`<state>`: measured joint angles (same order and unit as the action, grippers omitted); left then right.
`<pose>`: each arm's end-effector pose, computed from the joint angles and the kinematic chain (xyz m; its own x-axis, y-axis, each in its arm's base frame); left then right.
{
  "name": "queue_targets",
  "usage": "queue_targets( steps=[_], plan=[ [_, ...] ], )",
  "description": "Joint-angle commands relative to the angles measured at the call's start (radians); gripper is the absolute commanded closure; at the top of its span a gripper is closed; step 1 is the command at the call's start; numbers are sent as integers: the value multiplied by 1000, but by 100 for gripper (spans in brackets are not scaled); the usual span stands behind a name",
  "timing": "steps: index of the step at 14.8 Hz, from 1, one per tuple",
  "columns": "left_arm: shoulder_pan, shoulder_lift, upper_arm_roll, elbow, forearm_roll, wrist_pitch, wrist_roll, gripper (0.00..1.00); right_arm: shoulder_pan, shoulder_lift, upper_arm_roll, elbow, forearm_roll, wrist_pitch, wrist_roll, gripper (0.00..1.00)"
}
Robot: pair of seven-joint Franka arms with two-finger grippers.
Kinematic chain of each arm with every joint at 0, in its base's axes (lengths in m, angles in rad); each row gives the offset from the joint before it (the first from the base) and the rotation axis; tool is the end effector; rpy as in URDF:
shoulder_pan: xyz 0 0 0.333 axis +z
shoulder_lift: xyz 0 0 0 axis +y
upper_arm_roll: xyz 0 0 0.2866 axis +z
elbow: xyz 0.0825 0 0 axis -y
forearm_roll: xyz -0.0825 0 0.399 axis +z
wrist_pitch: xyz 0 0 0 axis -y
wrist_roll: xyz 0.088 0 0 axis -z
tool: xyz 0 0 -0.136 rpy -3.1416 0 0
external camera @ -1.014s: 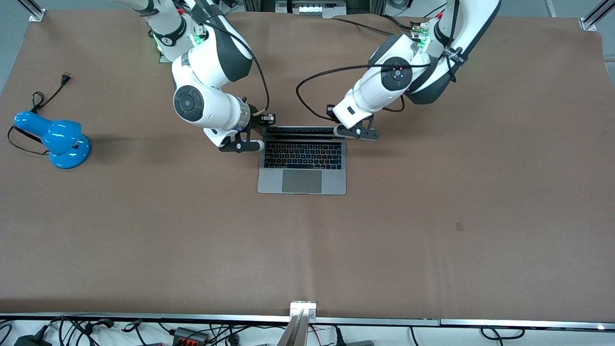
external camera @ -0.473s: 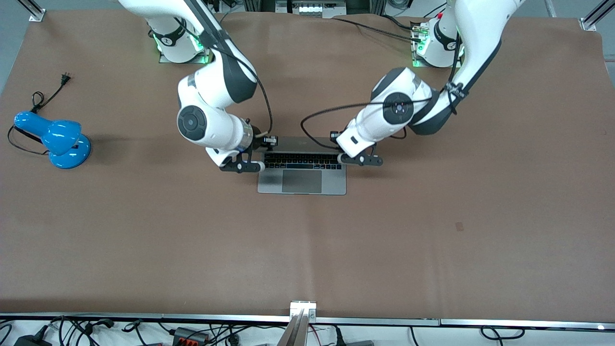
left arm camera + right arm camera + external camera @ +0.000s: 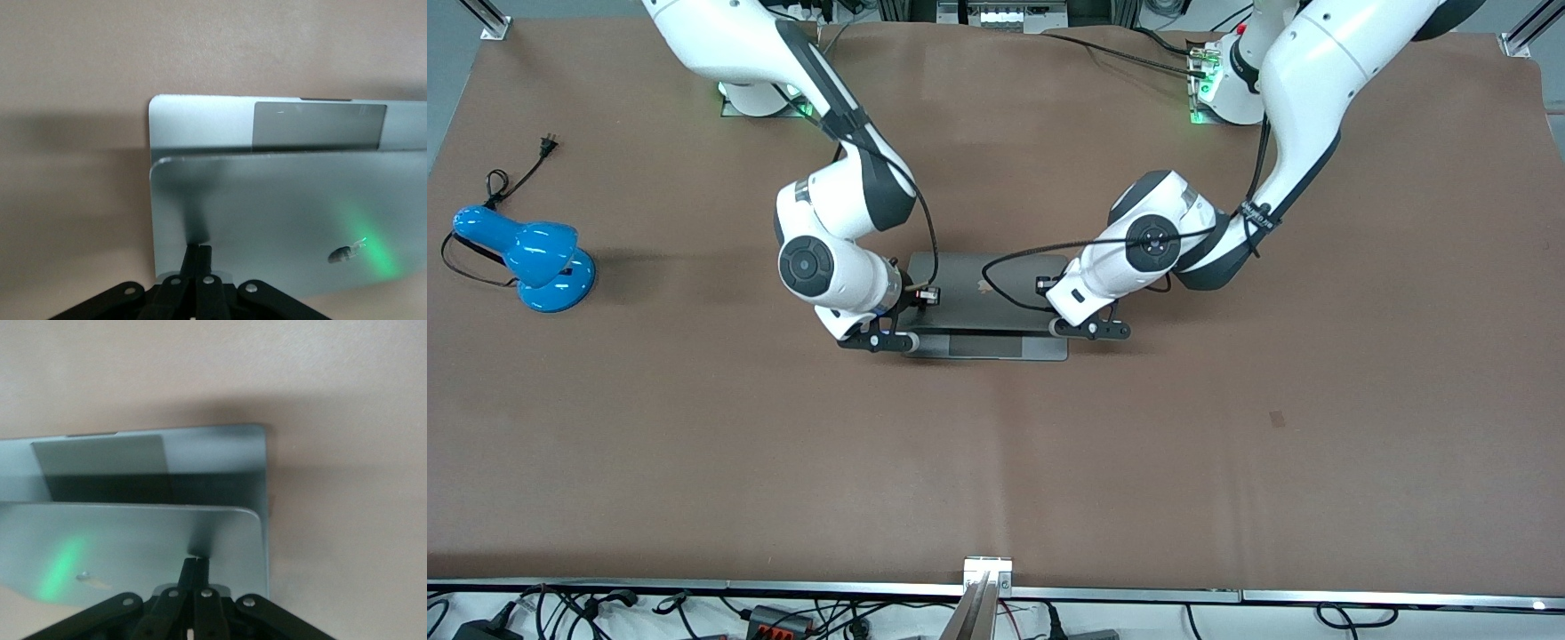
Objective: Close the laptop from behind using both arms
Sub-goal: 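Push the laptop screen down shut with both grippers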
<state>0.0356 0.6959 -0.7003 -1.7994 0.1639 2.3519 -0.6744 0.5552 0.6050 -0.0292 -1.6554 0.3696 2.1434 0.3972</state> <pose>0.5232 -0.3873 0.1780 0.9857 -0.0047 -0.1686 0.0388 -0.9664 0.2541 0.5629 0.3559 0.1895 0.9707 -0.0620 -0.2323 -0.1073 -0.9763 -0.1880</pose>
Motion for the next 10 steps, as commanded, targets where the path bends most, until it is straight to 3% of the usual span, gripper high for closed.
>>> queue_targets(
  steps=[1, 6, 10],
  plan=[
    [-40, 39, 27, 40, 43, 7, -25, 100, 2, 71, -8, 62, -35, 13, 22, 100],
    [-203, 62, 186, 48, 39, 98, -56, 100, 11, 127, -8, 65, -40, 91, 26, 100],
    [-204, 77, 197, 74, 45, 98, -54, 100, 12, 147, -8, 65, -40, 111, 26, 100]
  ],
)
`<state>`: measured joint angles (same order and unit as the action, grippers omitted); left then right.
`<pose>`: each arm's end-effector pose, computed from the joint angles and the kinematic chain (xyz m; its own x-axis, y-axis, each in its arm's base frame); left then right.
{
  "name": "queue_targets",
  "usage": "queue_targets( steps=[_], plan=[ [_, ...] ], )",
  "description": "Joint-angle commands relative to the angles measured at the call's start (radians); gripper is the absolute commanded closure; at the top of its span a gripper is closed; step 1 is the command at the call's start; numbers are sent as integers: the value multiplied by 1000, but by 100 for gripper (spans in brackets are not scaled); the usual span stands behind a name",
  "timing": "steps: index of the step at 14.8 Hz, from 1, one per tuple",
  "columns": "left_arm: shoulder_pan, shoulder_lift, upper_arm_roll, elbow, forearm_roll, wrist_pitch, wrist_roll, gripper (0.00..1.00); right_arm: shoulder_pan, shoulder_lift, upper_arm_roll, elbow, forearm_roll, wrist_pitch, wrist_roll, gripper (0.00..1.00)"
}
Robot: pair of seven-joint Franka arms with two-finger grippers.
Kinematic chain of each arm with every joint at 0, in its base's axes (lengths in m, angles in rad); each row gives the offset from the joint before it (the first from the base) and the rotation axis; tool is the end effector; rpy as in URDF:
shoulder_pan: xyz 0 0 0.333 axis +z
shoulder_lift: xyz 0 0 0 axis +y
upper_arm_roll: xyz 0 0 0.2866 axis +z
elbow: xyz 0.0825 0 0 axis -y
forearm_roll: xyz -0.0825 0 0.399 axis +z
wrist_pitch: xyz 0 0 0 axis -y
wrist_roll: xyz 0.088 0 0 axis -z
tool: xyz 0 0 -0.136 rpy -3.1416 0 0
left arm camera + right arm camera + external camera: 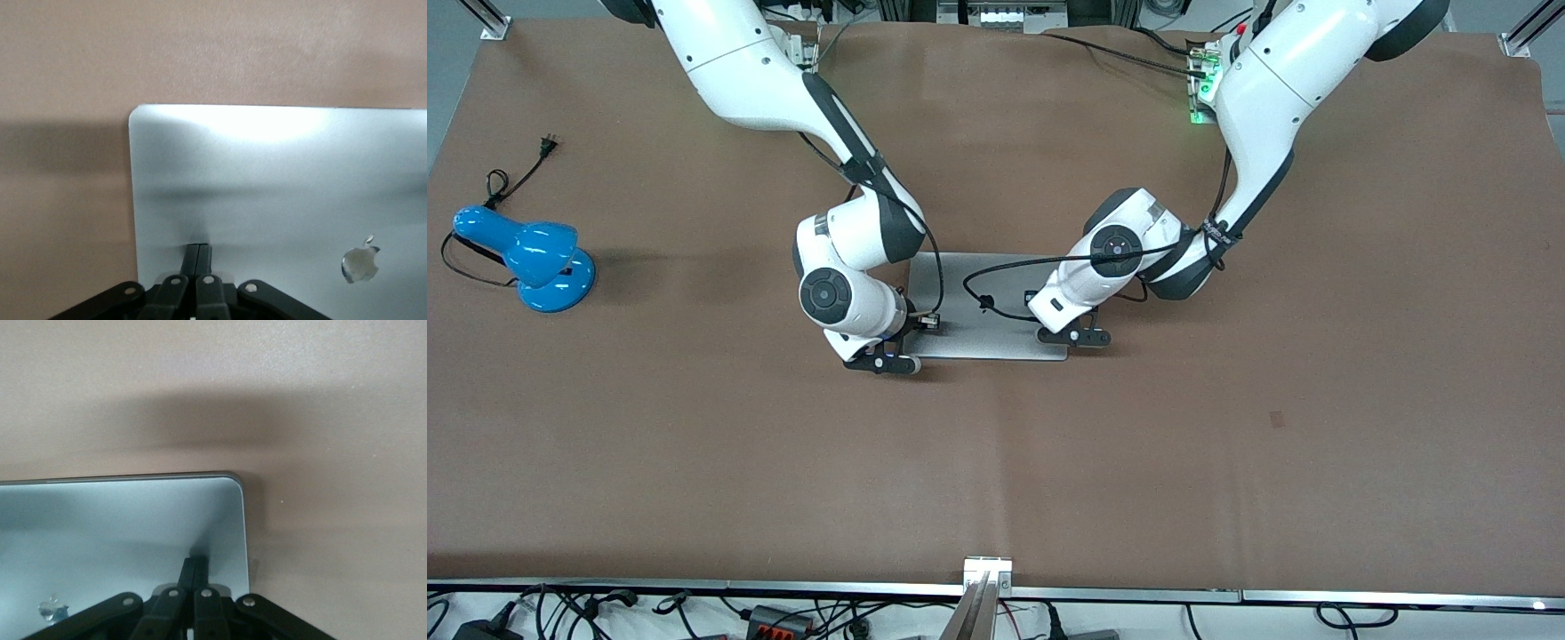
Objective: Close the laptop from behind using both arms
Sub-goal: 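Push the laptop screen down shut with both grippers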
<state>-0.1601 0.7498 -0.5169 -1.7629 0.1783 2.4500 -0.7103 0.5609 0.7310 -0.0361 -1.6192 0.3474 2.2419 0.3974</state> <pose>0.5186 -0.4033 0.1275 0.9936 0.0099 -0.1122 0.0322 -0.9794 0.1991 0.5699 0.3517 0.1269 0.9758 -0.0784 -0.2040 -0.1108 -0.9821 -0.1525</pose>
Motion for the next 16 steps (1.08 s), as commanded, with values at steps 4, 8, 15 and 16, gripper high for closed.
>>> queue_targets(
  steps=[4, 8, 15, 16],
  plan=[
    [0, 8, 12, 40, 30, -11, -18, 100, 8, 25, -1, 28, -18, 18, 26, 100],
    [31, -130, 11, 45, 32, -176, -9, 100, 7, 16, -4, 44, -21, 15, 21, 100],
    [148, -368, -32, 48, 15, -426, 29, 100, -1, -159, -134, 51, -152, -123, -2, 100],
    [169, -401, -47, 48, 14, -480, 51, 100, -1, -182, -154, 51, -184, -149, -20, 100]
  ],
)
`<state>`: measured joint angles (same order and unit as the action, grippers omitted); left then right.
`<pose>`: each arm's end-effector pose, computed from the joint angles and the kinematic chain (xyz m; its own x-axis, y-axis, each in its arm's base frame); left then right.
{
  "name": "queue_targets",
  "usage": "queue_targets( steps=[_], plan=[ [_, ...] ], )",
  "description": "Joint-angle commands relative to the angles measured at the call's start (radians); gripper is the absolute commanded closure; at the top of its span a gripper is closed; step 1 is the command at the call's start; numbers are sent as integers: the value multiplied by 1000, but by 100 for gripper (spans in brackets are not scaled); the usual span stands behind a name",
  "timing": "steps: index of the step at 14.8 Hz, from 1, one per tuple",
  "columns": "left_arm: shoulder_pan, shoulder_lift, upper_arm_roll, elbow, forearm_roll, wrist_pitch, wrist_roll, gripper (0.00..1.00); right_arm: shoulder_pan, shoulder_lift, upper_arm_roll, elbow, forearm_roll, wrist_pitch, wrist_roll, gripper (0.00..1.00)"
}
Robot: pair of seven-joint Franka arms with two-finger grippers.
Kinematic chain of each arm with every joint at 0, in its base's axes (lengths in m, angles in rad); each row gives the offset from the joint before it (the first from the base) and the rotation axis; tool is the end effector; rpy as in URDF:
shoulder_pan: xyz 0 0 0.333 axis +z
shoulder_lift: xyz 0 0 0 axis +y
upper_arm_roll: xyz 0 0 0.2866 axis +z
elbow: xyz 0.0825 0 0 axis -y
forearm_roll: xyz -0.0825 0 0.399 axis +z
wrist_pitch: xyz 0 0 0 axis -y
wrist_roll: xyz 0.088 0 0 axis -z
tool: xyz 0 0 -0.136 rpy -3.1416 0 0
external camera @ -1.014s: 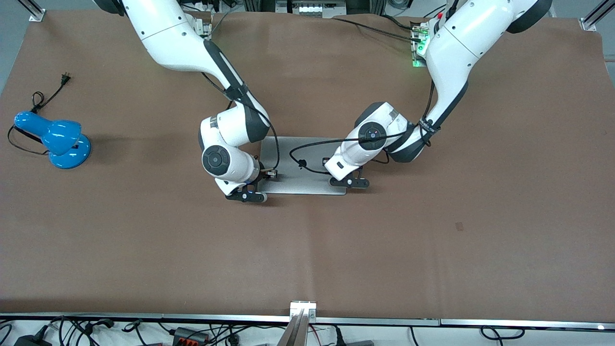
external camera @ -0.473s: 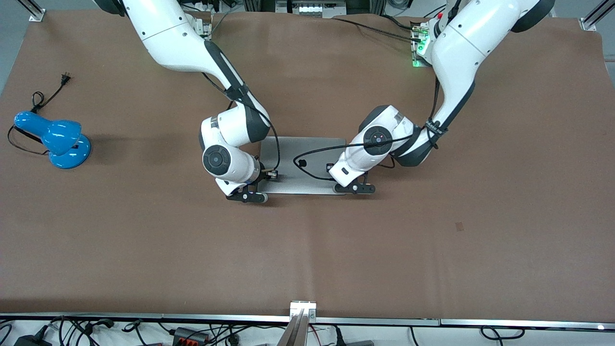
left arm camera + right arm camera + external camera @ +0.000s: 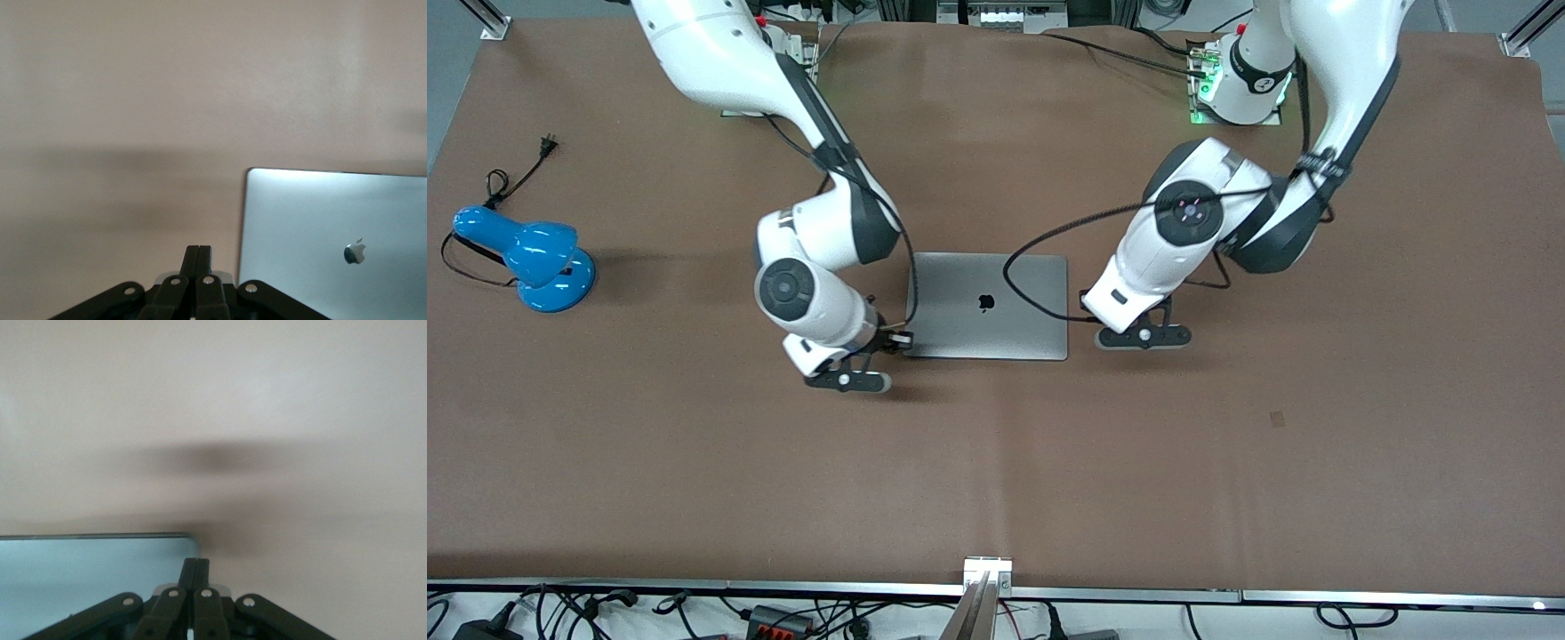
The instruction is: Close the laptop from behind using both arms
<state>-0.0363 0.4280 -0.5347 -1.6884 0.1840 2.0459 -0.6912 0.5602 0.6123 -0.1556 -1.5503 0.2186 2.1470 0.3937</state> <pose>0.5737 -0.3236 0.3150 0.9967 0.0732 -0.0360 0.0745 -0.9966 0.0355 0.6303 0.2970 0.2330 0.9958 -0.0794 -0.0450 -0.0829 -0.9932 -0.0820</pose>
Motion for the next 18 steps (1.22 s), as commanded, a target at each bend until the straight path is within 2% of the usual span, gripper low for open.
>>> queue_targets(
  steps=[1, 2, 4, 5, 7, 8, 10, 12, 13, 14, 15, 16, 17, 18],
  plan=[
    [68, -112, -42, -27, 8, -119, 64, 100, -3, -87, -50, -17, -77, -85, -47, 100],
    [93, -147, -50, -27, -3, -151, 88, 100, -3, -110, -76, -17, -84, -111, -79, 93],
    [165, -201, -50, -24, -91, -208, 184, 100, -2, -149, -122, -17, -87, -142, -101, 8],
    [209, -215, -50, -10, -122, -232, 253, 100, 0, -167, -140, -17, -91, -153, -102, 0],
    [246, -254, -35, 16, -143, -288, 318, 100, 0, -200, -165, -10, -93, -174, -102, 0],
    [237, -291, -1, 18, -146, -303, 320, 100, 0, -215, -183, 15, -93, -203, -104, 0],
    [162, -377, 126, 6, -158, -358, 410, 100, -8, -218, -219, 96, -91, -287, -108, 0],
    [141, -435, 279, 4, -254, -403, 534, 100, -23, -215, -248, 165, -90, -369, -175, 0],
    [112, -440, 339, 9, -262, -436, 576, 94, -32, -216, -265, 183, -90, -381, -208, 0],
    [87, -439, 390, 7, -262, -447, 588, 82, -34, -218, -284, 188, -88, -383, -220, 0],
    [84, -436, 412, 1, -262, -449, 584, 60, -36, -218, -310, 188, -81, -386, -226, 0],
    [87, -433, 417, -8, -262, -449, 581, 32, -31, -218, -334, 190, -77, -397, -243, 0],
    [88, -436, 417, -11, -261, -449, 588, 0, -28, -220, -334, 190, -77, -391, -243, 0],
    [87, -434, 417, -8, -261, -449, 588, 0, -49, -238, -328, 190, -74, -398, -239, 0]
  ],
)
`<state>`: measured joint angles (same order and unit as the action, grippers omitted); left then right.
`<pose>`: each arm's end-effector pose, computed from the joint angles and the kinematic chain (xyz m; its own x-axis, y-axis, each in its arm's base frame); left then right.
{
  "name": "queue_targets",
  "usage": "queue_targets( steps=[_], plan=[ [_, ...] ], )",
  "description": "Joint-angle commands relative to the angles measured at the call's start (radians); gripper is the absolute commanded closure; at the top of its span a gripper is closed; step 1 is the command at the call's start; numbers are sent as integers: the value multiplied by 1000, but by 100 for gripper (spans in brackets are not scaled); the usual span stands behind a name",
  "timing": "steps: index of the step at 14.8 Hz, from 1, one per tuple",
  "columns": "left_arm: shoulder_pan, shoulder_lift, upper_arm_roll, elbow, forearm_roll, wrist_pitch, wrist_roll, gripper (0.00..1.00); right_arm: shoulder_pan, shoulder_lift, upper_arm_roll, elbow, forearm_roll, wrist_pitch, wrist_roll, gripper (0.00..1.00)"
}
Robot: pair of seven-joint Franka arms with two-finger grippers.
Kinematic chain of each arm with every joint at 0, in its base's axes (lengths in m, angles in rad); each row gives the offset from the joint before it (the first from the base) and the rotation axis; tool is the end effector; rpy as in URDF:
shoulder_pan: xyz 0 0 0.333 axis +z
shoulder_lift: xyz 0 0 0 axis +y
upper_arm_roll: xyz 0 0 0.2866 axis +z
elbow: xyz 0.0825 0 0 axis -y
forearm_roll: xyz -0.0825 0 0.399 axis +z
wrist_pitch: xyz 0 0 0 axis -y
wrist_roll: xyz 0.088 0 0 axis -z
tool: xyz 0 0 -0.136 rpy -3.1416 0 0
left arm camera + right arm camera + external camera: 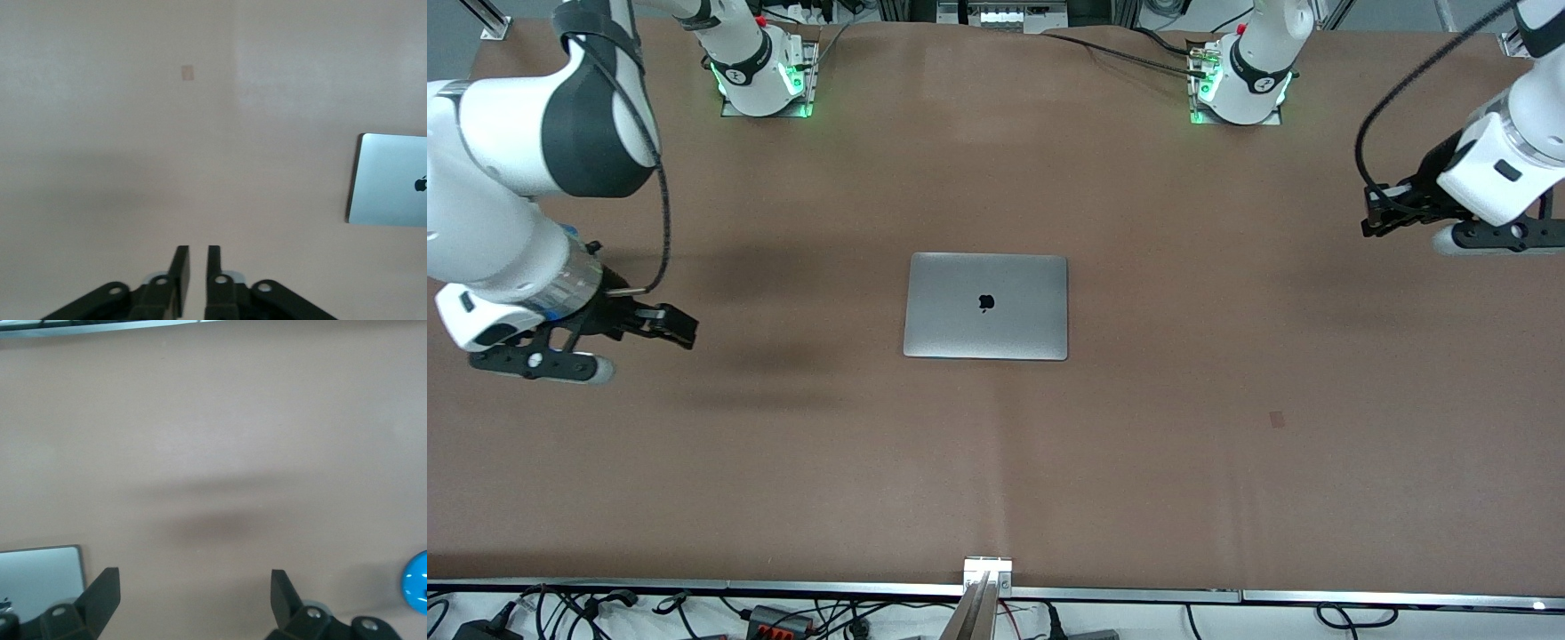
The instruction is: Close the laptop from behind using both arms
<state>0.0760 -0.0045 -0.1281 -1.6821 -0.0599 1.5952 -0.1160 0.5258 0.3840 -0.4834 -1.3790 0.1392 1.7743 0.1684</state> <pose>0.5621 -0.0374 0.5169 0.9939 0.0654 -0.0887 0.0699 -0.9963 0.0490 0.6716 0.0881 0.4613 0.9917 -0.1143 0.0594 -0.1161 -0.9929 0.0278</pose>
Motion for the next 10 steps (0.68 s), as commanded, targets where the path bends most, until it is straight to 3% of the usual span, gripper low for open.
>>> queue_targets(
  steps=[1, 5, 10],
  plan=[
    [-24, 0, 10, -14, -17, 6, 13, 0, -44, -19, 11, 20, 7, -24, -16, 0],
    [-32, 6, 19, -5, -21, 17, 9, 0, -315, -99, 263, 11, -48, -27, -41, 0],
    [-36, -5, 48, 16, -17, 11, 13, 0, -527, -125, 413, 6, -79, -30, -187, 0]
  ],
)
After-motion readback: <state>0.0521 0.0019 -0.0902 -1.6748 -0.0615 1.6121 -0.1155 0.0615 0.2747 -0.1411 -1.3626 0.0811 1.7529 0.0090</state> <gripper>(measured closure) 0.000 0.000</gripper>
